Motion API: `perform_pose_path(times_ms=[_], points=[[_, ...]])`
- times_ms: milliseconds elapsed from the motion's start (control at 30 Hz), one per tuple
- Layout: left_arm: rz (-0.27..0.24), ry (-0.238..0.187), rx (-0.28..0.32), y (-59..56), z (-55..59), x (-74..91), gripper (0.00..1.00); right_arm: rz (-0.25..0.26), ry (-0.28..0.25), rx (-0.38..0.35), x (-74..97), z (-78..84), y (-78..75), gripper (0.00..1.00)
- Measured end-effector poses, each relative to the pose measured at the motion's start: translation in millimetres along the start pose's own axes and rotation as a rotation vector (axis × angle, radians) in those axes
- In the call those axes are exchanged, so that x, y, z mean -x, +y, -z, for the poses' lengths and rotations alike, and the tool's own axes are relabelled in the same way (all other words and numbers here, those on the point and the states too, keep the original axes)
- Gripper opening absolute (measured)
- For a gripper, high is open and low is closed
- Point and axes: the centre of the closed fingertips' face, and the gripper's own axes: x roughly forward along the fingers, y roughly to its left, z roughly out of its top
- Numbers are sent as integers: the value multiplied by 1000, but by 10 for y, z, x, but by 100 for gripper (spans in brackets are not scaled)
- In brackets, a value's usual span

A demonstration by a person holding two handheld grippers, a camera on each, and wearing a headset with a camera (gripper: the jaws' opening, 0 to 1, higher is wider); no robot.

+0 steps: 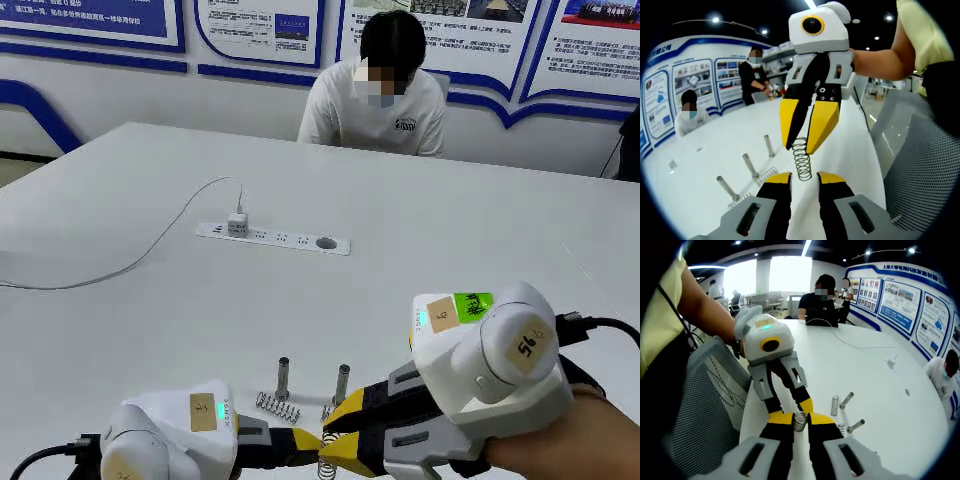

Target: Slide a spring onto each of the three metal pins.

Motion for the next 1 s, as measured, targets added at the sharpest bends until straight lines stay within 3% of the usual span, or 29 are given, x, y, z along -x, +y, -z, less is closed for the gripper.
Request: perform_pose_path(times_ms=[533, 1000], points=[[-101, -11, 81, 257, 90, 245, 33, 47, 7, -26, 163, 83, -150, 11], [-188, -13, 134, 463, 169, 412, 46, 118, 1, -62, 372, 139, -398, 11]])
